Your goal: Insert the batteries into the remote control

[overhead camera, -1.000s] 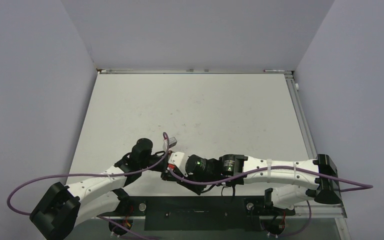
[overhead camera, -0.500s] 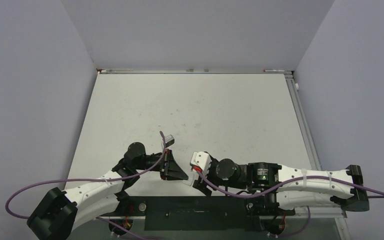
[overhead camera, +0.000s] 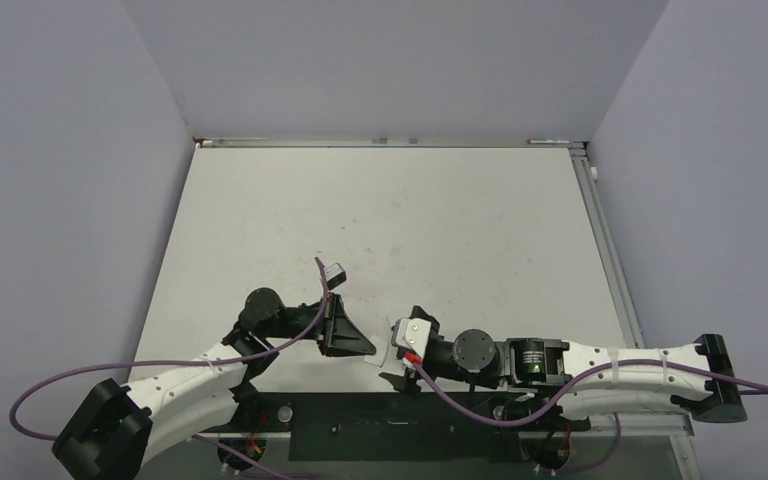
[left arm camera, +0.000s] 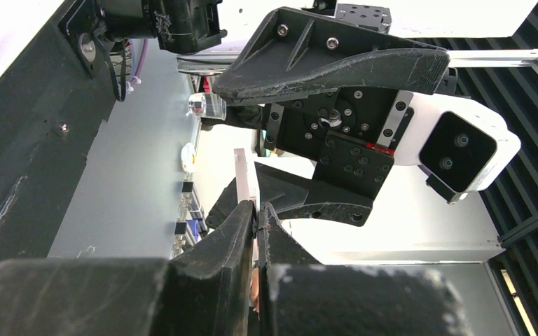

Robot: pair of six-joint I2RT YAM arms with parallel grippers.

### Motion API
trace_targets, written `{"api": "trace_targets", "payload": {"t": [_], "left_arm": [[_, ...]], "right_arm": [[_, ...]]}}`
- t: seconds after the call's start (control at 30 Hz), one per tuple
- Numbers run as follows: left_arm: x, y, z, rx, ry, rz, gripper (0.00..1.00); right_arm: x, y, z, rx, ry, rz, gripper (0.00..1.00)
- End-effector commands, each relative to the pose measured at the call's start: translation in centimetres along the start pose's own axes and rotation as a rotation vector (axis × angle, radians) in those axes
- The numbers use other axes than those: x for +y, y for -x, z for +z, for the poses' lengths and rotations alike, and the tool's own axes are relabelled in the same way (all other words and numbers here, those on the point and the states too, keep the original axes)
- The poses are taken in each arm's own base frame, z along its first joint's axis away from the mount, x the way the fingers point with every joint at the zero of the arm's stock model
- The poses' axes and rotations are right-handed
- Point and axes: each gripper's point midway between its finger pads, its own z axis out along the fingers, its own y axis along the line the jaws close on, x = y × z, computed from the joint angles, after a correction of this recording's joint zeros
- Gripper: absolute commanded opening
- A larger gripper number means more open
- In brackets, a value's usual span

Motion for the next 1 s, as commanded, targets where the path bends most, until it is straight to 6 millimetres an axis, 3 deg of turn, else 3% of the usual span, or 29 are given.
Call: {"api": "trace_targets", "payload": {"t": [0.0,0.3,0.53,0.97], "left_arm": [[-2.4,-0.2,0.0,-0.004,-0.076,0.087,0.00],[-2.9,0.0,0.0,-0.015,-0.092,0.097,0.00],[-3.2,0.0,0.0,-0.016,-0.102,0.098,0.00],[-3.8,-0.1,-0.1,-0.018,-0.124,0.110,0.00]], "right_arm": [[-0.6,2.9,0.3,-0.127,-0.041,-0.018,0.79],[0.0,4.3,0.1,-0.188,-0.037,-0.023,0.68],[0.2,4.2,-0.3,-0.184,-0.031,-0.019,0.58],[0.1,4.2,-0.7,-0.195,-0.033,-0.003,0.49]]}}
